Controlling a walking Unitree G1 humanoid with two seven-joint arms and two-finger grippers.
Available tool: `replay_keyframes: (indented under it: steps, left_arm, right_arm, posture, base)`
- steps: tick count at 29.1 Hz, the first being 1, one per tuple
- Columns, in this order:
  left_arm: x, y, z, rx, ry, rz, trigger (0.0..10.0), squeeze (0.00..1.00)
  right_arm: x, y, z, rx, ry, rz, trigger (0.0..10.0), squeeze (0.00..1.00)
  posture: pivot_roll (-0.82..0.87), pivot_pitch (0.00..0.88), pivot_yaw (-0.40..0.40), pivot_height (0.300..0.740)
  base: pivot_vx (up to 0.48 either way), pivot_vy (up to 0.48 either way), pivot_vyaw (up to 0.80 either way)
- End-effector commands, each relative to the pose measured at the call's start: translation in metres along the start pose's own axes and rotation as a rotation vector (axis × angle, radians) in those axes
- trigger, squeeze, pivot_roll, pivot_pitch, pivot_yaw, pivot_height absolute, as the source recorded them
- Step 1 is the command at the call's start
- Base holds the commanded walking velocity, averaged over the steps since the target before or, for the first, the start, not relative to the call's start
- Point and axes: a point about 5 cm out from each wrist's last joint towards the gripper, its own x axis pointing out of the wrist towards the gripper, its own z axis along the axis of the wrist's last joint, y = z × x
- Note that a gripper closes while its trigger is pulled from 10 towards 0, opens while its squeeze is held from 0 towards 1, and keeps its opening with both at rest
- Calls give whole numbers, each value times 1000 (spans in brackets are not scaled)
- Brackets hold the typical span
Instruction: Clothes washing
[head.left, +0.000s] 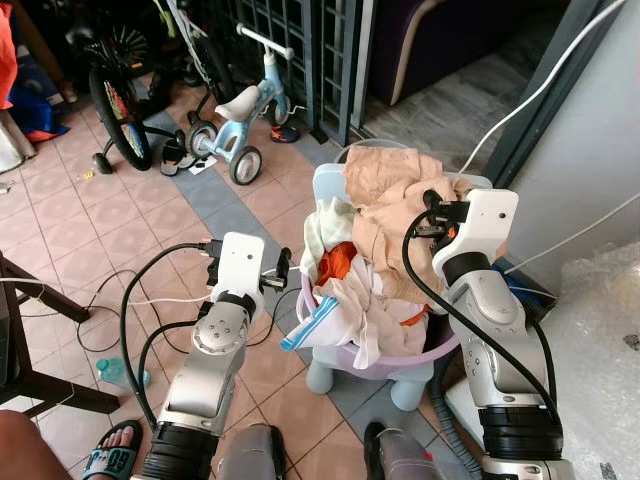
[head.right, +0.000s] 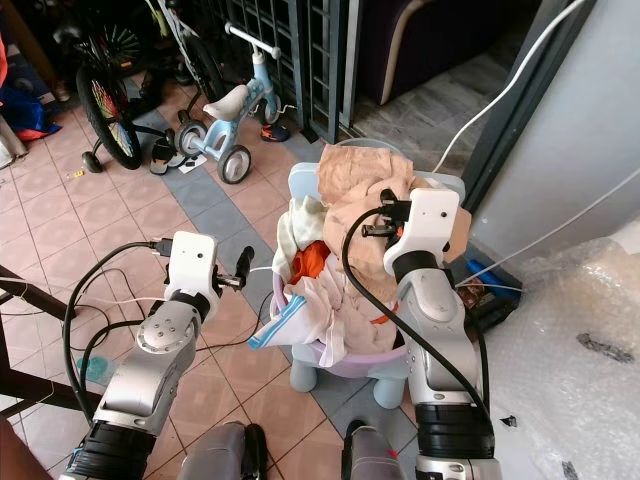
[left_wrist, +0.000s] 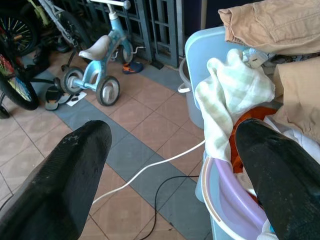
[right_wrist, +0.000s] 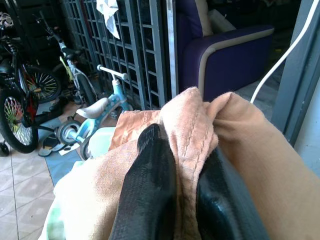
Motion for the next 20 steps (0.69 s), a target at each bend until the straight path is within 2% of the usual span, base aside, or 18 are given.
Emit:
replay_keyframes:
  steps: [1,8,12,15,17,20]
  left_arm:
    - [-2,5,-8,0,30,14,10000,0]
    - [-2,4,-8,-7,24,10,10000,0]
    - [1,4,-4,2,-10,9,10000,0]
    - [4,10,1,-68,-25,32,10000,0]
    - [4,10,1,-81,-27,34,10000,0]
    - [3,9,4,-85,-53,25,10000,0]
  right_arm:
    - [3,6,9,1,-45,28,10000,0]
    - [5,14,10,-9,-54,48,10000,0]
    - [6,12,7,-8,-49,31,10000,0]
    - [12,18,18,-35,-86,55,10000,0]
    - [12,17,19,-58,-95,57,10000,0]
    - [13,12,19,-80,-101,22,10000,0]
  posture:
    - [-12,74,54,740]
    - [-13,77,58,740]
    - [-5,61,47,740]
    - [-23,71,42,740]
    - [-21,72,42,740]
    - [-25,75,45,740]
  base:
    - [-337,0,0]
    - [-333,0,0]
    - [0,0,0]
    - [0,0,0]
    - [0,0,0]
    - [0,0,-800]
